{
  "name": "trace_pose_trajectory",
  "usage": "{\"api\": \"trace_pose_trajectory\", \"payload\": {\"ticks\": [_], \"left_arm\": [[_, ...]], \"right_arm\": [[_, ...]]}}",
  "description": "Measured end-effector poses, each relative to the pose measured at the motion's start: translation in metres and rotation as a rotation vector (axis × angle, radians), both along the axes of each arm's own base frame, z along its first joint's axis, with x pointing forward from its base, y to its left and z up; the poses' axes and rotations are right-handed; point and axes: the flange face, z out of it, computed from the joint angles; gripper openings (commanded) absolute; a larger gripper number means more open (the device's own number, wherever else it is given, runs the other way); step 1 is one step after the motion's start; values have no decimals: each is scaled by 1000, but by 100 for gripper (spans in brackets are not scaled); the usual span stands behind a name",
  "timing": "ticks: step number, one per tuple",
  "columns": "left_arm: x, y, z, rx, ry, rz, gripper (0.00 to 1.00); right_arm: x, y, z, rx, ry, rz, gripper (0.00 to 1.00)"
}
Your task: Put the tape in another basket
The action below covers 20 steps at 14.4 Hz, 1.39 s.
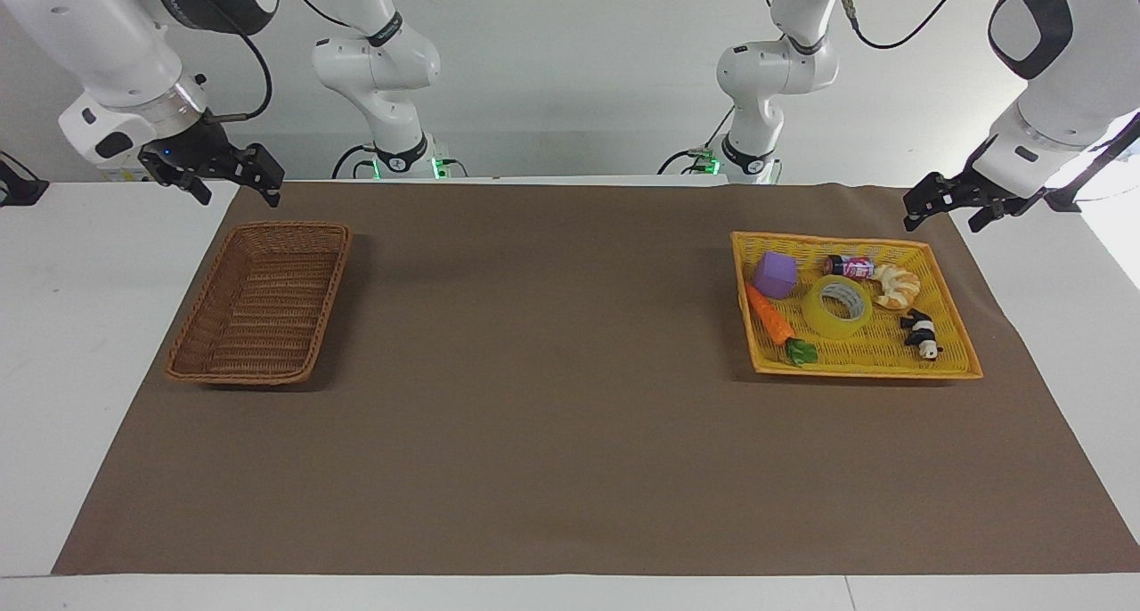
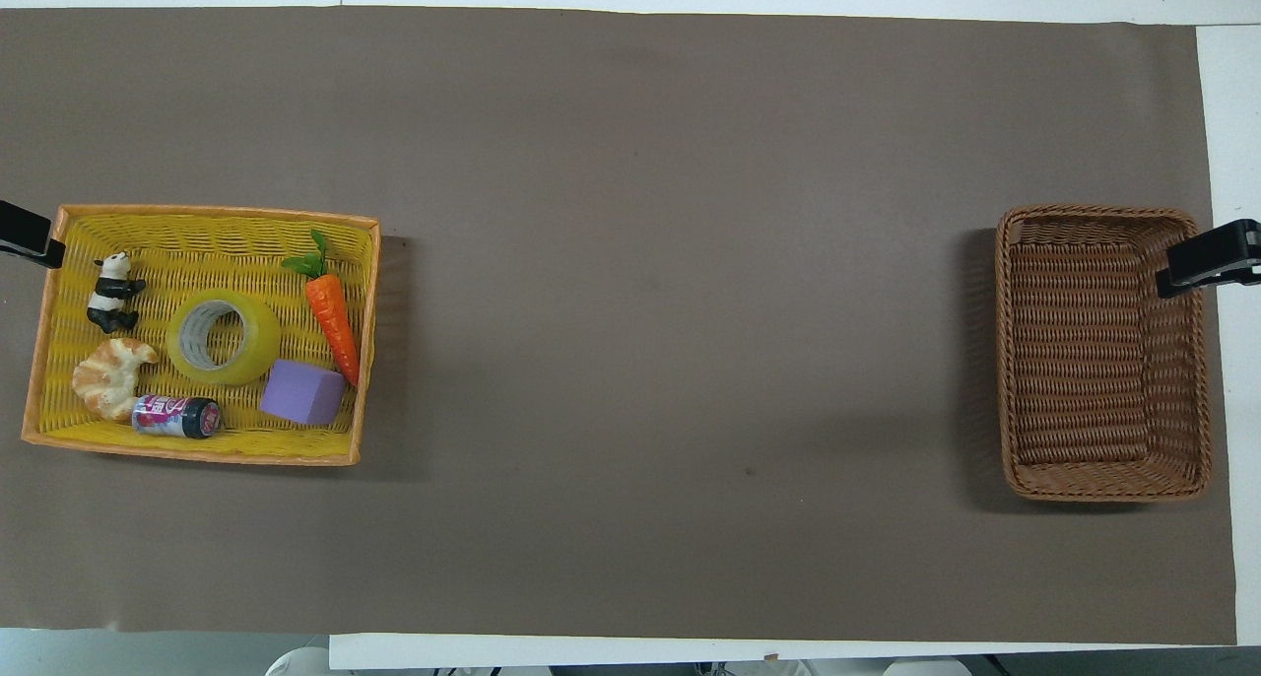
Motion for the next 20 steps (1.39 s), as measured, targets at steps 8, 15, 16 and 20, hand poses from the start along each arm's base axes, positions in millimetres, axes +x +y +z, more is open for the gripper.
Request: {"api": "trace_pose_trajectory", "payload": {"ticks": [8,15,16,20], "left_arm": [[0,2,0,0,0,4,100],[3,2,-4,0,-25,4,100],[5,2,-10,1,-44,7,100],[-7,7,-61,0,-150,21,100]], "right_arm": [[0,0,0,0,0,0,100],[0,0,0,0,0,0,100],[0,0,0,0,0,0,100],[0,0,0,0,0,0,100]]}}
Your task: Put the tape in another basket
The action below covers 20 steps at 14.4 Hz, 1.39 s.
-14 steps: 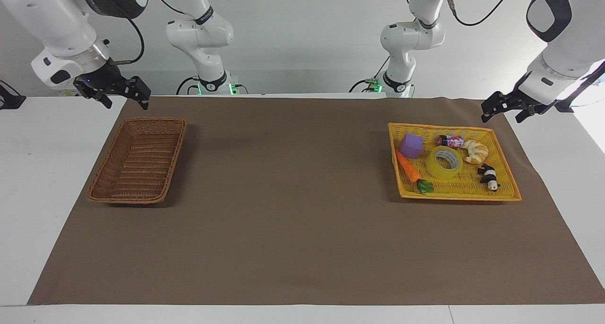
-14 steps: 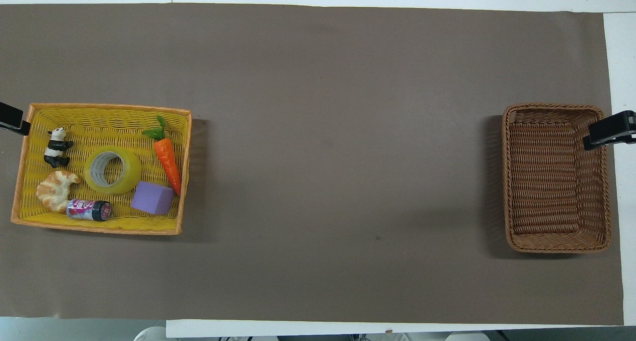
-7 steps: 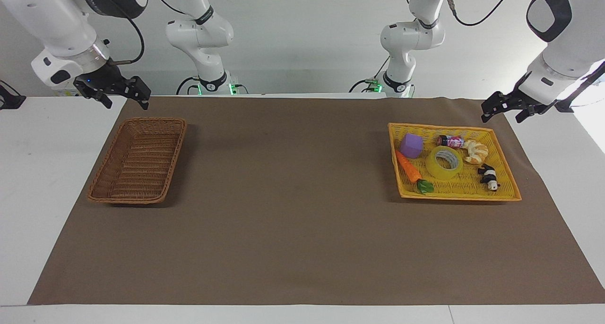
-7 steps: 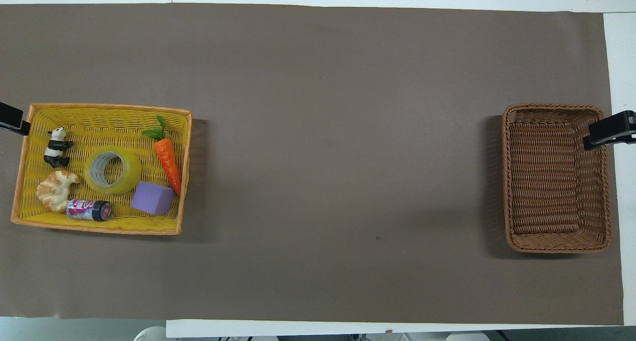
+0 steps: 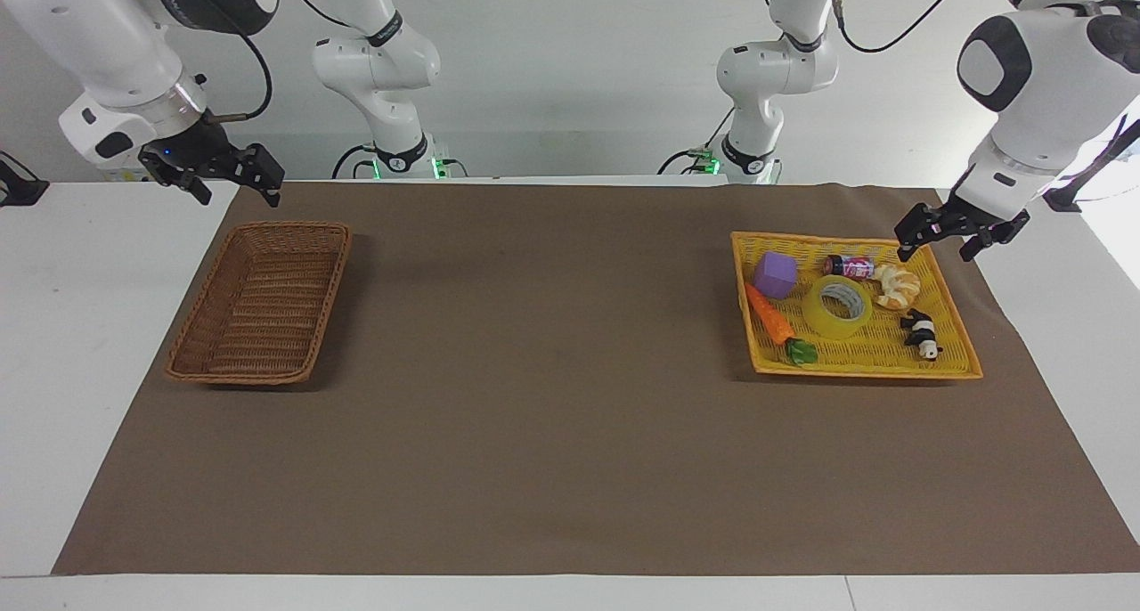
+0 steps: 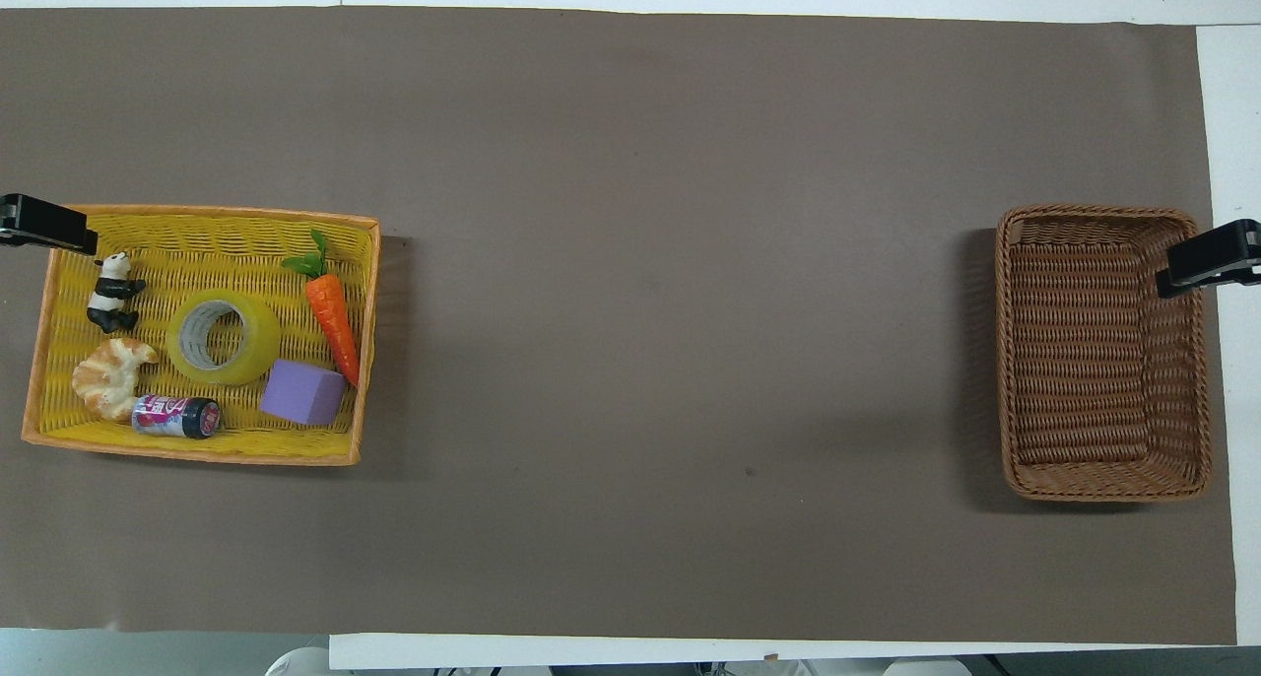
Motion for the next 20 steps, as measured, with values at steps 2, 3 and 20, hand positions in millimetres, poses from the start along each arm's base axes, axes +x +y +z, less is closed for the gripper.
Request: {"api": "trace_pose_trajectory", "payload": {"ticks": [2,3,20], "left_arm": [[-14,10,-19,-1,-11,18,100],[-21,13,-28,-2,1,23,100],[-40,26,-164,-6,43,31,100]], "right_arm": [[0,0,0,0,0,0,100],[0,0,0,0,0,0,100],[0,0,0,0,0,0,100]]}}
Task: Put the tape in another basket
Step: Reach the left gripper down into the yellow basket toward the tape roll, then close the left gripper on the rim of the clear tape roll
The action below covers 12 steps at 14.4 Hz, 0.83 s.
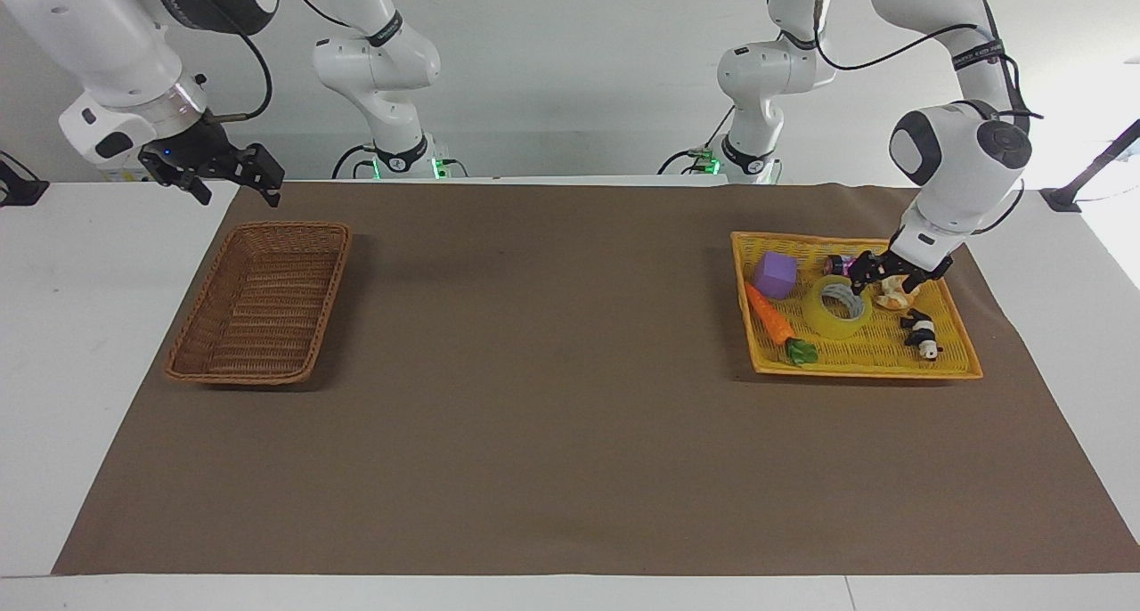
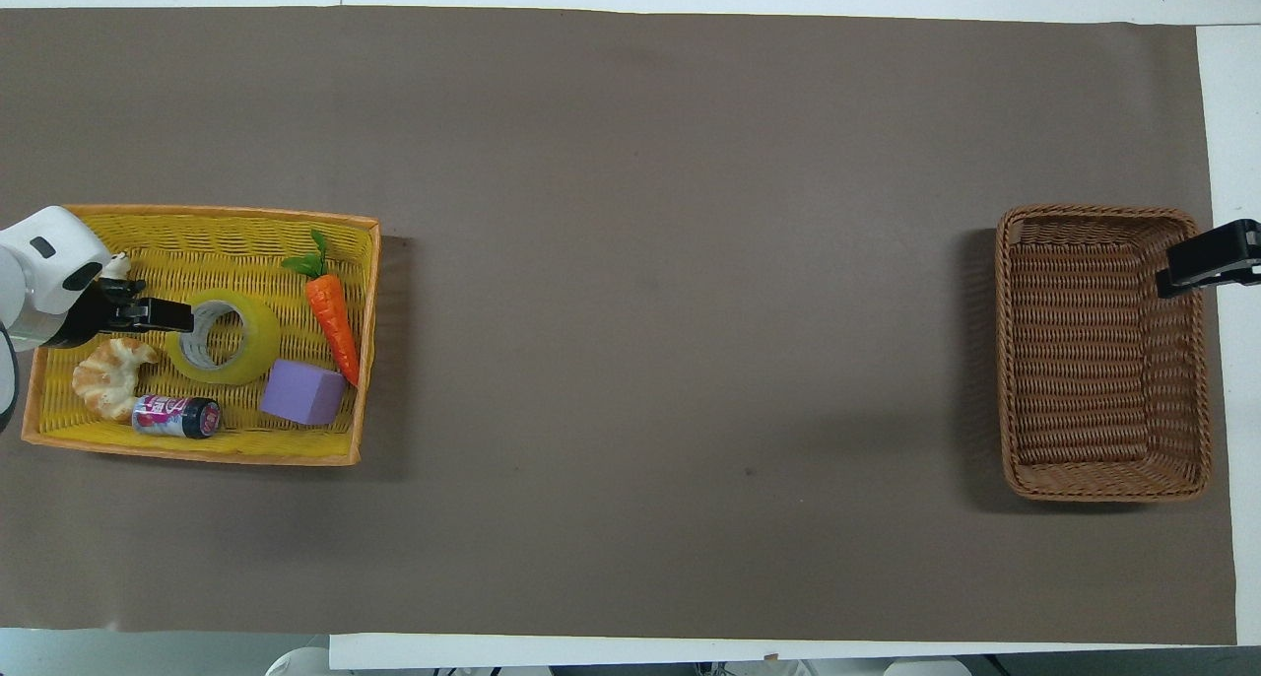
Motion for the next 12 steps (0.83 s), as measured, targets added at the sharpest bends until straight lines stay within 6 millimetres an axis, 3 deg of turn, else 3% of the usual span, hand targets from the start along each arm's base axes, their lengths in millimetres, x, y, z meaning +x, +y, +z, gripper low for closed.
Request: {"api": "trace_pose_trajectory", "payload": {"ticks": [6,7,9,12], "left_arm": [[-4,0,-29,-1,3,-11,98],[-6,0,-33,-1,7,-12,93],[-10,0,-42,-2,18,-15,59],[-12,0,-49,-4,32,-20,46]], "right_arm": [[0,0,0,0,0,0,100],[0,0,0,0,0,0,100],[0,0,0,0,0,0,100],[0,0,0,0,0,0,100]]}}
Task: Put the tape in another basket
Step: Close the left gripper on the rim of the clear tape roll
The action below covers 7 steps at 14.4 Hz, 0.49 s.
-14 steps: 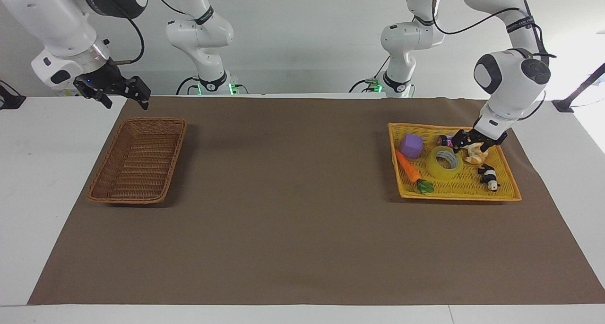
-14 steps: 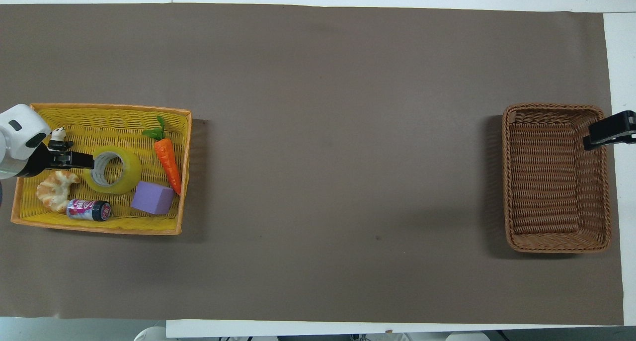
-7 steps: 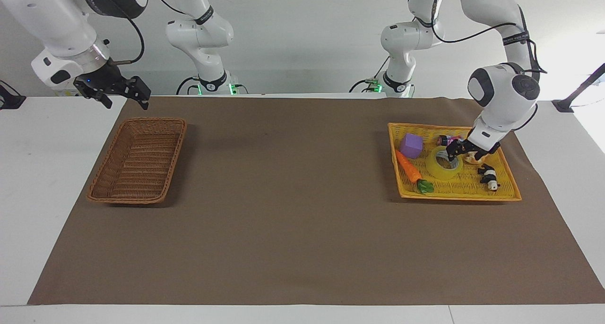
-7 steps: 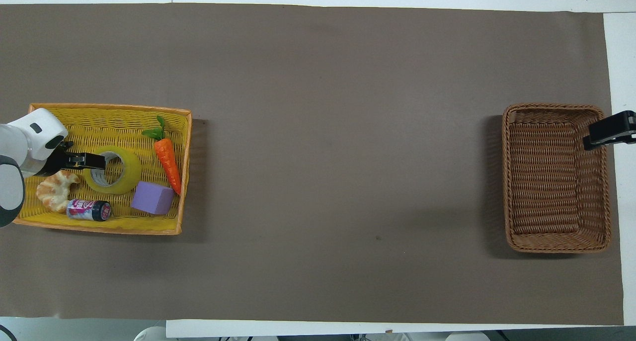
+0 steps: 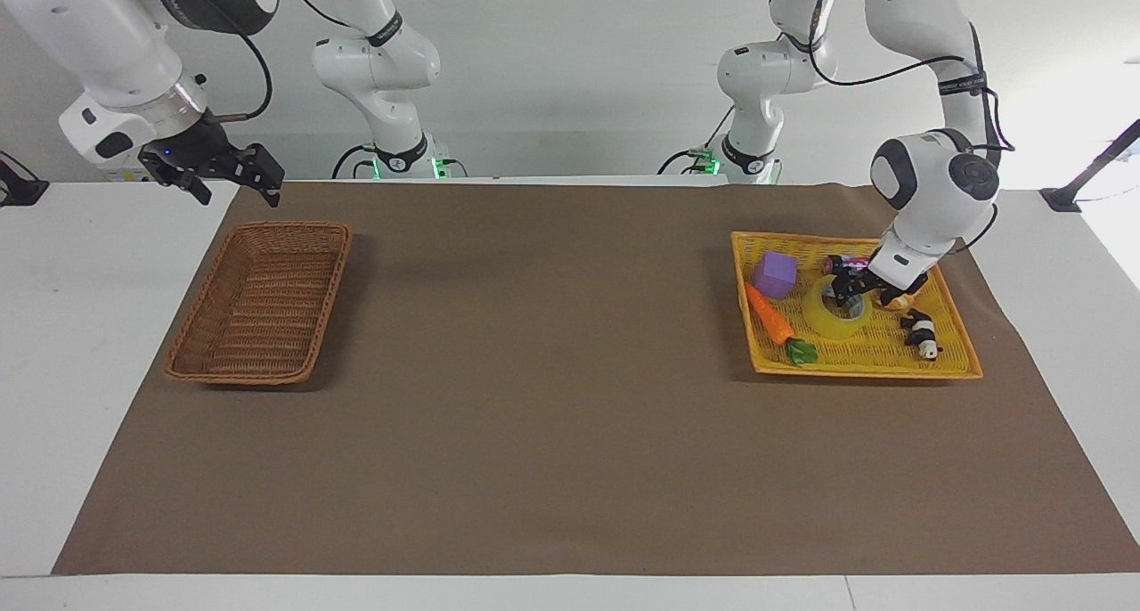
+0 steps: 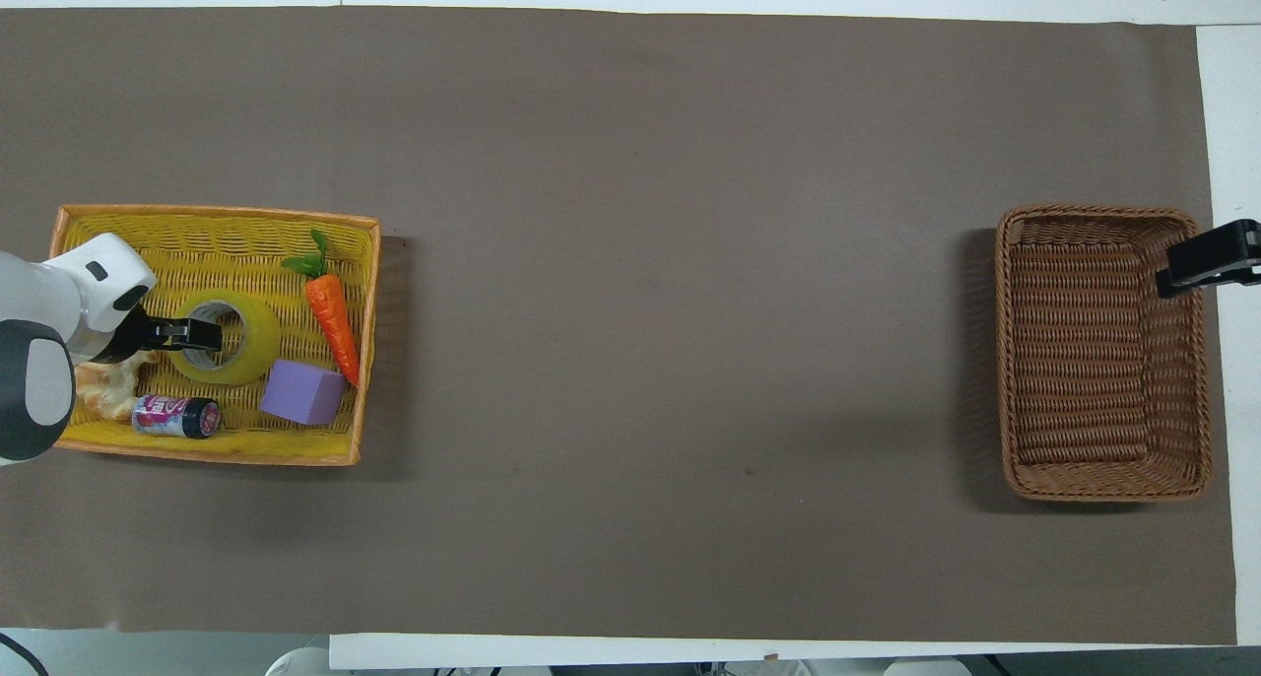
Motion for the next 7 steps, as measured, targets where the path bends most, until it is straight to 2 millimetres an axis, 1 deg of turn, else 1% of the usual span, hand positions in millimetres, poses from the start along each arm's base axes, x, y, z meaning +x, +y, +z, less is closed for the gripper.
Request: {"api": "trace_pose_trajectory", "payload": {"ticks": [5,6,7], "left_arm": [[-4,0,-7,-1,15,-4,46],[-5,0,-10,-2,21,-5,37],[-6,0,-13,-2,27,-6,18]], "right_arm": [[0,0,0,0,0,0,100],[0,0,0,0,0,0,100],[0,0,0,0,0,0,100]]}}
